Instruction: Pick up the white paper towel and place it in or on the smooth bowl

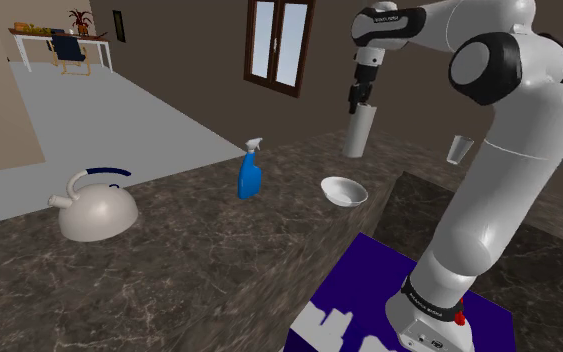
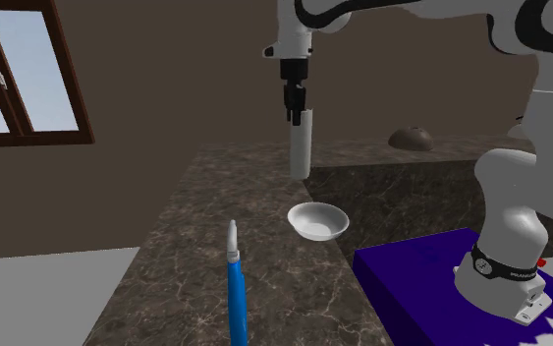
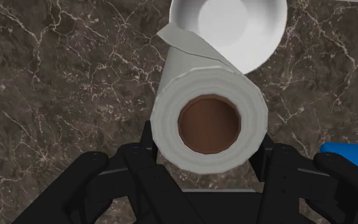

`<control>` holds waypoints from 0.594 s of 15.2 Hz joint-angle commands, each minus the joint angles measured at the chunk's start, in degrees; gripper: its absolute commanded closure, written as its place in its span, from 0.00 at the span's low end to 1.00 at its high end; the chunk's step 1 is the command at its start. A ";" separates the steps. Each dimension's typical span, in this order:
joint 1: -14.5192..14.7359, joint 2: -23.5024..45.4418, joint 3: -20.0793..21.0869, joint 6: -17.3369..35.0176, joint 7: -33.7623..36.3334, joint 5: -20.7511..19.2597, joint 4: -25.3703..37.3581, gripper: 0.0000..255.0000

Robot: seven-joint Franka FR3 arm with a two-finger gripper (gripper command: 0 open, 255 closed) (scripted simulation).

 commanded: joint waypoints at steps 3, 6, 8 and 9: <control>2.16 -9.77 2.12 -1.17 4.67 -4.57 -7.56 1.00; 2.87 -16.82 4.50 -3.04 8.17 -7.20 -12.32 1.00; 2.70 -17.15 4.57 -1.48 8.30 -7.32 -14.20 1.00; 2.66 -17.30 4.56 -0.71 8.37 -7.39 -15.11 1.00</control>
